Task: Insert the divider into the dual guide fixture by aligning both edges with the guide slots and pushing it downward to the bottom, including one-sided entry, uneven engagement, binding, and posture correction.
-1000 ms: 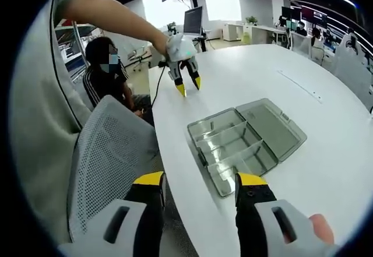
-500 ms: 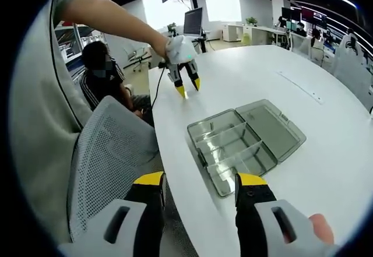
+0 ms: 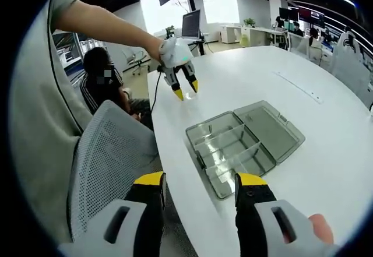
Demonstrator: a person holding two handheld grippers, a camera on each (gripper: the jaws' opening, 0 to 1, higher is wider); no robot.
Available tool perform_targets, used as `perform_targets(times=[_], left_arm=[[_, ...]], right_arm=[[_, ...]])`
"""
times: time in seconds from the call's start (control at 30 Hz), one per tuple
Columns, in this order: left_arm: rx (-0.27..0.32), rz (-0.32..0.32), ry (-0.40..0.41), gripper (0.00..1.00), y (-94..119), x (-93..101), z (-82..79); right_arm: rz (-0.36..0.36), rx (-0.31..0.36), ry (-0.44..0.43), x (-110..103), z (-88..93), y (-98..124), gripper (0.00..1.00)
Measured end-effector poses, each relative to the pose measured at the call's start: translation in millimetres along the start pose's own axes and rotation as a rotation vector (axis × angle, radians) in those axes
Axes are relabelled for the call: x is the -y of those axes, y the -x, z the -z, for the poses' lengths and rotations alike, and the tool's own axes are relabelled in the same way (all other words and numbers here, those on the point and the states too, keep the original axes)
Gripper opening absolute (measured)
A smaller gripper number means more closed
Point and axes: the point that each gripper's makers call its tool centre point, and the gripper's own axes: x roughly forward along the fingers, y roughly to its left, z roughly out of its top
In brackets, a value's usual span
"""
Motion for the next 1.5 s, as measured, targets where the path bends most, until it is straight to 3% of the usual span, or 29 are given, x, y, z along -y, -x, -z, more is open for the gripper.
perform_targets(times=[0.47,0.57,0.8,1.0,1.5], left_arm=[[0.071,-0.062,0.000,0.29,28,7.3,-37.0],[0.087,-0.072,0.008,0.29,33,9.9,-44.6],[0.112,-0.092,-0.008,0.29,44,15.9,-61.3],[0.143,-0.116,-0.013,0.29,56,18.6,-78.3],[0.234,-0.173,-0.033,0.29,80,28.7,-124.6]], right_arm=[[-0.007,0.055,-0.069,6,-9.8,1,0.44],[-0.001,0.037,-0.072,10,-4.0,-1,0.43],[-0.010,0.082,-0.125,13,-8.6,3,0.43],[-0.010,0.082,-0.129,15,-8.2,2,0.43],[-0.026,0.155,-0.185,18,-21.6,7,0.42]])
